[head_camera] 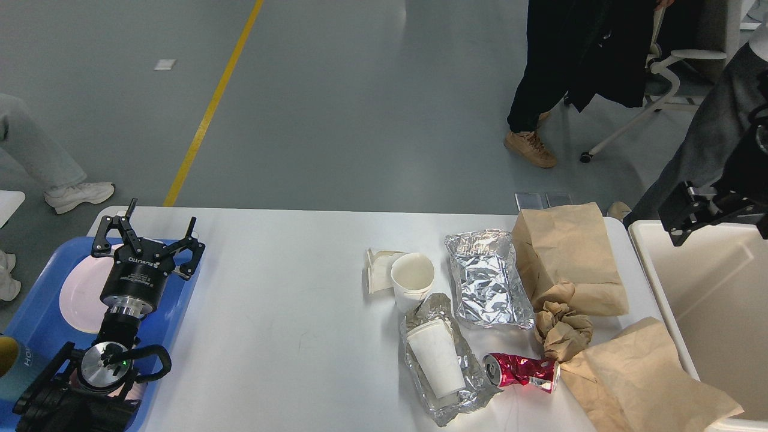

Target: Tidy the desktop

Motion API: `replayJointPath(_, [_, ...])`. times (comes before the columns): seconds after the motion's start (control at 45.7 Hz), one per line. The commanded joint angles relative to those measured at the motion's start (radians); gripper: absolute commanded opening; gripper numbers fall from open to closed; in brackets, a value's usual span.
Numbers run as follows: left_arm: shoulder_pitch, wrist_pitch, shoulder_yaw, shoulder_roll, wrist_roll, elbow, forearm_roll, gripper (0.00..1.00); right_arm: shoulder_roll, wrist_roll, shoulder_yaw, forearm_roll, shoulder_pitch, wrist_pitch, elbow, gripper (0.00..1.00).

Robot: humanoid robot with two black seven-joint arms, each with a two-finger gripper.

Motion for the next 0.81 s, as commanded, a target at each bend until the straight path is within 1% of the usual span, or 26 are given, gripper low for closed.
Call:
replayJointPath(0.0, [0.0, 0.0, 0.0, 0.0, 0.0, 0.0, 0.0, 0.96, -0.003, -0.014, -0.009, 0.047, 0.111, -0.005, 0.087, 1.0])
replayJointPath(0.394, [0.0, -0.005, 0.0, 0.0, 0.0, 0.0, 0.0, 0.96, -0.029, -0.008, -0.012, 0.047, 0.105, -0.009, 0.107, 1.0])
replayJointPath(0.503, [0.0, -0.005, 0.0, 0.0, 0.0, 0.0, 0.0, 0.96, -0.037, -0.005, -0.026, 0.044, 0.075, -0.012, 0.107, 1.0])
replayJointPath(0.635, [0.0, -0.005, 0.0, 0.0, 0.0, 0.0, 0.0, 0.96, -0.065, -0.003, -0.014, 0.034, -0.014, -0.021, 0.107, 1.0])
replayJointPath(0.7, [0.0, -0.005, 0.0, 0.0, 0.0, 0.0, 0.0, 0.96, -0.072, -0.003, -0.002, 0.026, -0.083, -0.052, 0.11, 0.91])
replayJointPath(0.788, [0.0, -0.005, 0.0, 0.0, 0.0, 0.0, 0.0, 0.96, -0.1, -0.005, 0.031, -0.057, -0.206, -0.165, 0.108, 0.91])
